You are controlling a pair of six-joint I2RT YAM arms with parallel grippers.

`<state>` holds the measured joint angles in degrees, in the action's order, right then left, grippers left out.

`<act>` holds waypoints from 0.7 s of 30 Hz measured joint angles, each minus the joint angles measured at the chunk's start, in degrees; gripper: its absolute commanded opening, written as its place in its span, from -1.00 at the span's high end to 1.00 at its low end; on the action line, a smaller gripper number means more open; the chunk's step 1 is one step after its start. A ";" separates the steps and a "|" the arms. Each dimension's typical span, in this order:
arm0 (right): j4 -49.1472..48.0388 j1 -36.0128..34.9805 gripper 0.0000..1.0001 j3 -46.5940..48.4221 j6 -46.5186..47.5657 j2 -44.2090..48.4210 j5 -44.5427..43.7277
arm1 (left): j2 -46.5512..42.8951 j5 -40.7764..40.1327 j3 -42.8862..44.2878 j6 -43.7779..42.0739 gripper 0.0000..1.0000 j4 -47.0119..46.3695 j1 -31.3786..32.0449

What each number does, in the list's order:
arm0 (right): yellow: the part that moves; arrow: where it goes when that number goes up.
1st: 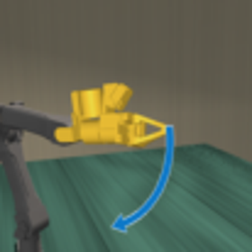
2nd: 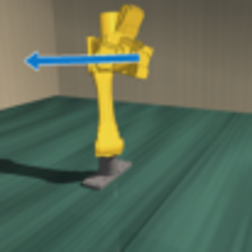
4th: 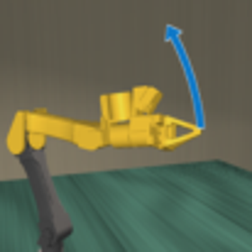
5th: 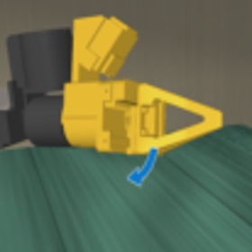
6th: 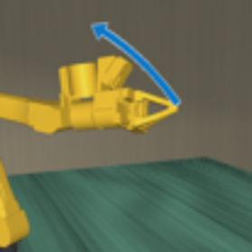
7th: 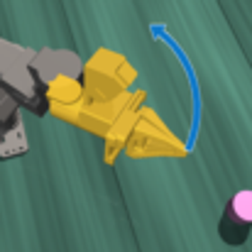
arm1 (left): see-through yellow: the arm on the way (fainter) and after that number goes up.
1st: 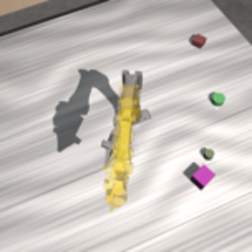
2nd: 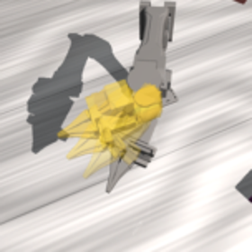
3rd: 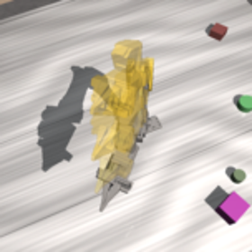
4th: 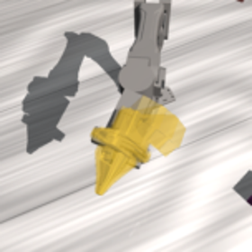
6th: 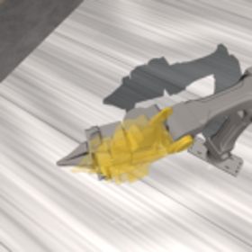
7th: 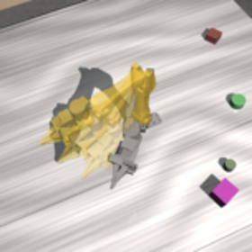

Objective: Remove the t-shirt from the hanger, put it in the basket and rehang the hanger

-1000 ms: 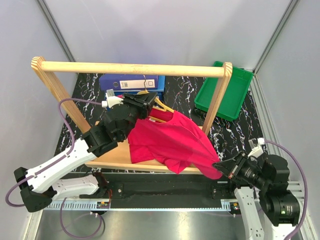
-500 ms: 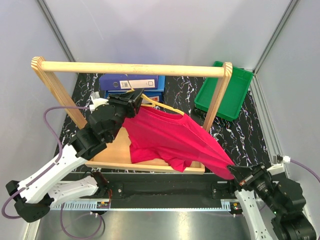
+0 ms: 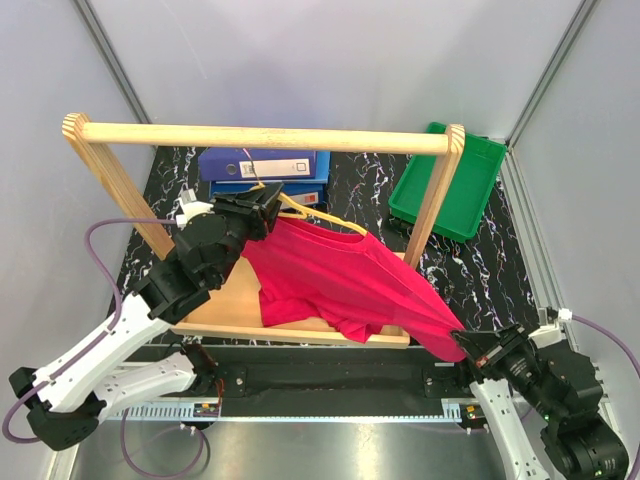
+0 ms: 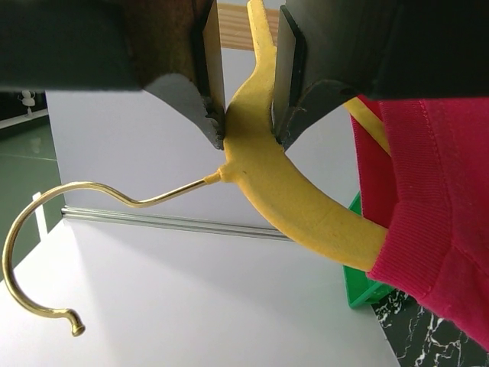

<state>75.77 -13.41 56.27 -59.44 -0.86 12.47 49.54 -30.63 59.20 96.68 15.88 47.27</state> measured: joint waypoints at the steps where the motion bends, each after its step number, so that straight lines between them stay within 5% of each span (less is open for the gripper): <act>1: 0.00 0.00 1.00 0.22 0.00 0.00 -0.15 | -0.09 0.04 -0.17 0.17 1.00 0.04 -0.11; 21: -2.58 -0.07 1.00 -3.10 0.50 0.00 -0.09 | -0.33 2.14 -0.42 5.92 1.00 1.66 -3.82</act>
<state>73.19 -13.47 53.17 -58.94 -0.86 12.38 49.21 -28.49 58.78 102.61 17.54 43.44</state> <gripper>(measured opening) 0.009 0.296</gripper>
